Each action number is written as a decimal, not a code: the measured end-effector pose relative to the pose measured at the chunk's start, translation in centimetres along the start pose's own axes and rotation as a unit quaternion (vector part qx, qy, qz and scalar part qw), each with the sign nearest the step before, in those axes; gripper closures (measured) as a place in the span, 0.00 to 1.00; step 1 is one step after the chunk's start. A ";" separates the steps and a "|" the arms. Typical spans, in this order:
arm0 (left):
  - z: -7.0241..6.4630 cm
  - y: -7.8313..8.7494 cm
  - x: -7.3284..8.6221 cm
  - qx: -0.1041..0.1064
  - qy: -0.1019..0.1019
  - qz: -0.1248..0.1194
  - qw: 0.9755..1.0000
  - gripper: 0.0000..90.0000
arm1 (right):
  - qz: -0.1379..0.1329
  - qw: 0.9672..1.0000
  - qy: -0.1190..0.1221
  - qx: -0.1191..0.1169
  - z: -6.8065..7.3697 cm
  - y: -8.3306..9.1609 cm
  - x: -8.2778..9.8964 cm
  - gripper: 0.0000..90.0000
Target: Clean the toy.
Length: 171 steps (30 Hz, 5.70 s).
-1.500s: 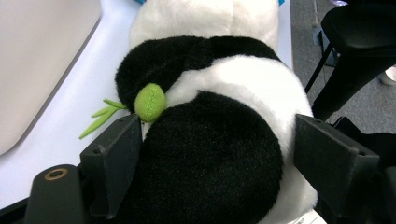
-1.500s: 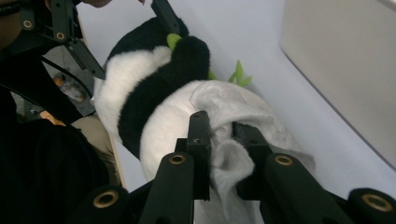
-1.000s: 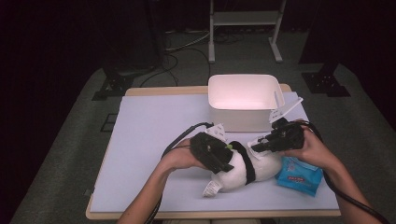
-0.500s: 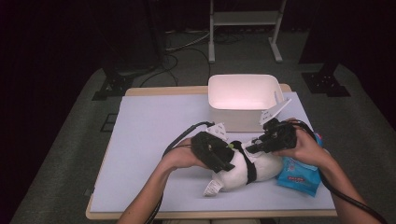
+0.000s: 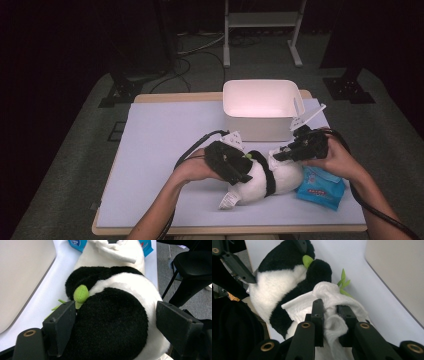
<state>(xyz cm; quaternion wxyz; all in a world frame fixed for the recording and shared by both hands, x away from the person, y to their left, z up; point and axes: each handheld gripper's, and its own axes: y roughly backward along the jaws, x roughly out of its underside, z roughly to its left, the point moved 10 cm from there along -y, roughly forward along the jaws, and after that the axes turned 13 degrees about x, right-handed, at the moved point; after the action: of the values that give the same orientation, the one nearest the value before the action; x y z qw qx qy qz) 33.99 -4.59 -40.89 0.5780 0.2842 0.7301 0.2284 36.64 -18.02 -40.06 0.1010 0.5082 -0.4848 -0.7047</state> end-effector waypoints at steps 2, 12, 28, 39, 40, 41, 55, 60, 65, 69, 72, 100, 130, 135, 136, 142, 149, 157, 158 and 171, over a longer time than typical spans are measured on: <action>-0.1 0.3 0.0 -0.006 -0.002 -0.001 1.000 0.18 | 0.001 1.000 0.000 0.003 -0.1 -0.1 0.0 0.86; -0.9 1.7 1.0 -0.017 -0.005 -0.021 1.000 0.17 | 0.005 1.000 -0.003 0.004 -0.2 -0.3 0.0 0.86; -1.0 1.3 2.9 -0.016 0.024 -0.022 0.999 0.12 | 0.005 1.000 -0.008 0.009 -0.7 -0.3 0.3 0.86; -1.1 0.6 4.0 -0.002 0.043 -0.017 0.999 0.11 | 0.004 1.000 -0.013 0.009 -0.9 -0.2 0.6 0.86; -1.2 0.4 4.2 0.002 0.044 -0.011 0.999 0.11 | 0.004 1.000 -0.013 0.009 -0.9 -0.2 0.6 0.85; -1.2 0.1 4.3 0.005 0.043 -0.009 0.999 0.12 | 0.004 1.000 -0.013 0.009 -0.9 -0.2 0.6 0.86; -0.2 -2.2 3.2 0.018 0.056 -0.037 0.998 0.16 | 0.005 1.000 -0.014 0.004 -0.5 -0.3 0.7 0.86; 0.0 -1.3 3.0 0.011 0.040 -0.043 0.998 0.29 | 0.004 1.000 -0.015 0.000 -0.2 -0.4 0.6 0.86; 0.2 -0.4 3.2 0.011 0.036 -0.045 0.998 0.32 | 0.006 1.000 -0.009 -0.008 0.4 -0.5 0.1 0.87; 0.4 0.4 3.5 0.008 0.036 -0.046 0.998 0.33 | 0.004 1.000 0.000 -0.016 1.0 -0.7 -0.5 0.87; 0.4 1.1 3.7 0.006 0.037 -0.047 0.998 0.34 | 0.003 1.000 0.003 -0.023 1.5 -1.0 -0.9 0.87; 0.5 3.7 5.5 -0.011 0.029 -0.035 0.999 0.34 | 0.008 0.998 0.045 -0.048 4.6 -2.9 -5.1 0.87; 0.7 4.5 6.5 -0.009 0.038 -0.042 0.998 0.34 | 0.008 0.998 0.049 -0.044 4.5 -2.1 -5.2 0.86; 0.7 4.8 6.8 -0.012 0.039 -0.040 0.998 0.34 | 0.007 0.996 0.068 -0.051 5.7 -2.8 -6.8 0.87; 0.8 4.9 6.9 -0.012 0.042 -0.038 0.998 0.34 | 0.005 0.996 0.071 -0.052 5.9 -3.0 -7.1 0.86; 0.9 4.9 7.3 -0.010 0.045 -0.042 0.998 0.34 | 0.011 0.996 0.075 -0.052 6.1 -3.5 -7.6 0.86; 1.0 4.8 7.1 -0.010 0.043 -0.049 0.998 0.34 | 0.031 0.998 0.055 -0.030 4.2 -3.3 -5.4 0.86; 0.9 4.7 6.9 -0.012 0.038 -0.048 0.998 0.33 | 0.025 0.998 0.057 -0.029 4.3 -3.2 -6.5 0.86; 0.8 4.7 6.9 -0.013 0.035 -0.046 0.998 0.33 | 0.020 0.998 0.060 -0.032 4.5 -3.3 -7.0 0.86; 0.8 4.7 6.9 -0.014 0.035 -0.044 0.998 0.33 | 0.042 0.997 0.065 -0.026 4.6 -4.5 -7.8 0.86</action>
<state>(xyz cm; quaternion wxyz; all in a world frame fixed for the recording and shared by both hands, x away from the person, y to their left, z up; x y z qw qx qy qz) 34.27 3.51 -42.89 0.5659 0.2354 0.7582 0.2225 38.11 -8.10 -38.67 0.1750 0.5289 -0.4796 -0.6780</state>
